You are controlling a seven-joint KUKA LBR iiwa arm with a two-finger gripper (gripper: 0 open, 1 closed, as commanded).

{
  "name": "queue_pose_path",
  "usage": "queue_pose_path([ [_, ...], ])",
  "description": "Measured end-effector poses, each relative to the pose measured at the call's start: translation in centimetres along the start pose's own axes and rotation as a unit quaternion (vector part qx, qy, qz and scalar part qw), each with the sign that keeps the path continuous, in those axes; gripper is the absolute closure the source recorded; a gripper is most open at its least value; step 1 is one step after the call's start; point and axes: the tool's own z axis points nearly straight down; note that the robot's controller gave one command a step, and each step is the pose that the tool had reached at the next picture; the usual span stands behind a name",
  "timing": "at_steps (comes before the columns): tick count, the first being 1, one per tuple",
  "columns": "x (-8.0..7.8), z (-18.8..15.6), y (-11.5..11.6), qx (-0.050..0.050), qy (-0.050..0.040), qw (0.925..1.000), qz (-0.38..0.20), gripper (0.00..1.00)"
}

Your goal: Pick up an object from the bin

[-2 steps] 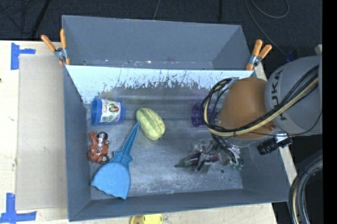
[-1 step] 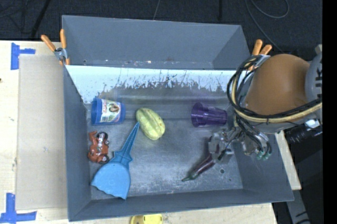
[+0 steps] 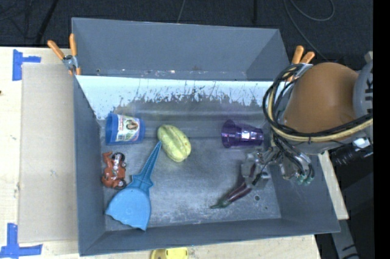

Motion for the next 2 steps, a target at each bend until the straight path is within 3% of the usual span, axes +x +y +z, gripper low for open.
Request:
queue_pose_path([
  [1, -0.9, 1.5, -0.2, 0.0, 0.0004, 1.0, 0.006, 1.0],
  [2, -1.1, -0.9, -1.7, 0.0, 0.0005, 0.9999, 0.015, 1.0],
])
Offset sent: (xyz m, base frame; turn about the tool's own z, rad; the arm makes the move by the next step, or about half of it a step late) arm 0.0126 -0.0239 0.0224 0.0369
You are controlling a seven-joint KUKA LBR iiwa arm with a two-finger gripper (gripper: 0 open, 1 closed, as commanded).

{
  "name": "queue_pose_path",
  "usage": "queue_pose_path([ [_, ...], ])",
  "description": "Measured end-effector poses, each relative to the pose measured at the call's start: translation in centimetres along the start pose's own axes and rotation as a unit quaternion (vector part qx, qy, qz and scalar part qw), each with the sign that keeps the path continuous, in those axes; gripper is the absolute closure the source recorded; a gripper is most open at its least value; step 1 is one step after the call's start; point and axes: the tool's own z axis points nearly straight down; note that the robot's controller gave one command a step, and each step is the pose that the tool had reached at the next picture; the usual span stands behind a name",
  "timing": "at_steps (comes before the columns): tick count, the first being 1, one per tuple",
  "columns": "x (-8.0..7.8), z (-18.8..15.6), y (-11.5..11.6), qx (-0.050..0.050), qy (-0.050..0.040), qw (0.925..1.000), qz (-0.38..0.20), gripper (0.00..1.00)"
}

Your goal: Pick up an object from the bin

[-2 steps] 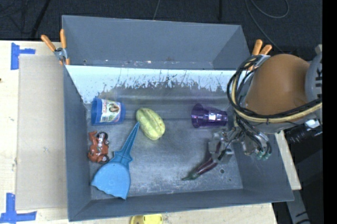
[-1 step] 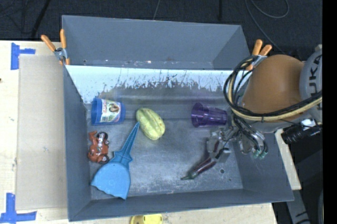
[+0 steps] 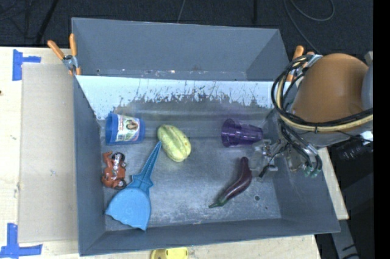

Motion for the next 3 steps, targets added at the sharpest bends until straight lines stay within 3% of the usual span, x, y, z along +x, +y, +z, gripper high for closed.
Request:
queue_pose_path([
  [1, 0.7, 0.2, -0.2, 0.0, 0.0, 0.9999, 0.012, 0.0],
  [2, 1.0, 1.2, -0.1, 0.0, 0.0, 0.9999, 0.017, 0.0],
  [3, -0.4, 5.4, 0.5, 0.001, -0.0045, 0.9995, -0.032, 0.0],
])
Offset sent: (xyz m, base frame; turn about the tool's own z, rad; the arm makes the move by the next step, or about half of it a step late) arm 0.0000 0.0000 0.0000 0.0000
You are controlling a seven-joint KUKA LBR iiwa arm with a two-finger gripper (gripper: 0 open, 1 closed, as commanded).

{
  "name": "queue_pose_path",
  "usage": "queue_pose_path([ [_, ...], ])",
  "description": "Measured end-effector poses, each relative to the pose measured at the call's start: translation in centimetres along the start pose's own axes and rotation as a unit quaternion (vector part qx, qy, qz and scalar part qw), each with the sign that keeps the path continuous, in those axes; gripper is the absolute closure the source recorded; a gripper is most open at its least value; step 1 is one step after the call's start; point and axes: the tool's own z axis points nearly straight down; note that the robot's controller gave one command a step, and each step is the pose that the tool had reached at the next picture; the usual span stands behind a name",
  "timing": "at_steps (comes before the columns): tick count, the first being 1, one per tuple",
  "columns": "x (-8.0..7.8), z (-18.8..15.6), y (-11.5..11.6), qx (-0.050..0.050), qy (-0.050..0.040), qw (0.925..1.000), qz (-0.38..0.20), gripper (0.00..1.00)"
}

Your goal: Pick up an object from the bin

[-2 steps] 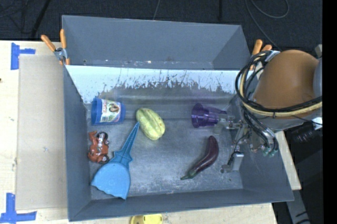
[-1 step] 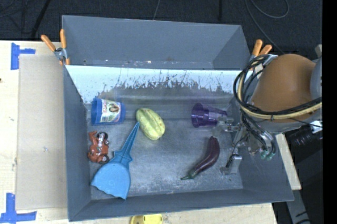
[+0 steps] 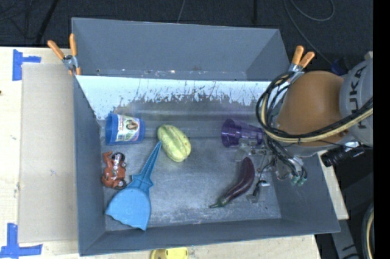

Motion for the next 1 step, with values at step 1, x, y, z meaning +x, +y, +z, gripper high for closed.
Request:
queue_pose_path([
  [1, -1.92, 7.2, 4.2, -0.002, 0.0042, 0.9943, -0.106, 1.0],
])
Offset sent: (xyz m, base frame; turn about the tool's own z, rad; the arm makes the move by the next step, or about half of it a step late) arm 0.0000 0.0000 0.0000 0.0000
